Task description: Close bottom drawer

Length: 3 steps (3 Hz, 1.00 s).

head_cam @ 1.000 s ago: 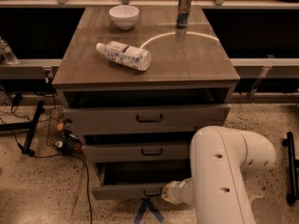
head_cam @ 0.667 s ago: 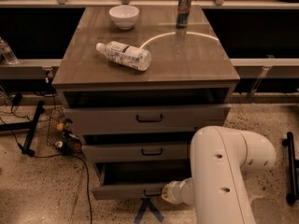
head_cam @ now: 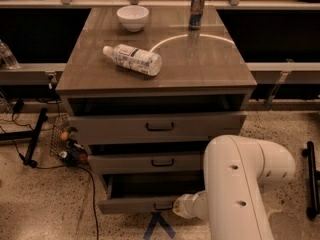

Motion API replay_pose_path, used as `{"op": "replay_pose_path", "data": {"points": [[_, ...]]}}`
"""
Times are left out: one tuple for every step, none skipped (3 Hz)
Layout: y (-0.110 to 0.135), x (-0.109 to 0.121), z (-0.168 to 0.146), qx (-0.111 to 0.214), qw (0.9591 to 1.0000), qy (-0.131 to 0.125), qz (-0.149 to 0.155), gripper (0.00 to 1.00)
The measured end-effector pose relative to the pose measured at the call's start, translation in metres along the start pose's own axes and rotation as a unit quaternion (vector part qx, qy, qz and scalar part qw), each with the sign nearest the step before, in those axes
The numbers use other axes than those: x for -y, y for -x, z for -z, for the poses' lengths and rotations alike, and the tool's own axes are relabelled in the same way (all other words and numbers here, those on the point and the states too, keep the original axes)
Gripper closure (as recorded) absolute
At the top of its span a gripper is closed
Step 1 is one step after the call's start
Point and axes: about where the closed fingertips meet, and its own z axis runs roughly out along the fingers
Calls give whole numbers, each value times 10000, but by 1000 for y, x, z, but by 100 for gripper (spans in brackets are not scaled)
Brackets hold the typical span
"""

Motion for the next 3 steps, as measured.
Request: {"op": "replay_pose_path", "data": {"points": [[0,0,0,-1,10000,0,1,19],[-1,-1,1,0,10000,1,1,0],[-1,-1,1,0,10000,2,1,0]]}}
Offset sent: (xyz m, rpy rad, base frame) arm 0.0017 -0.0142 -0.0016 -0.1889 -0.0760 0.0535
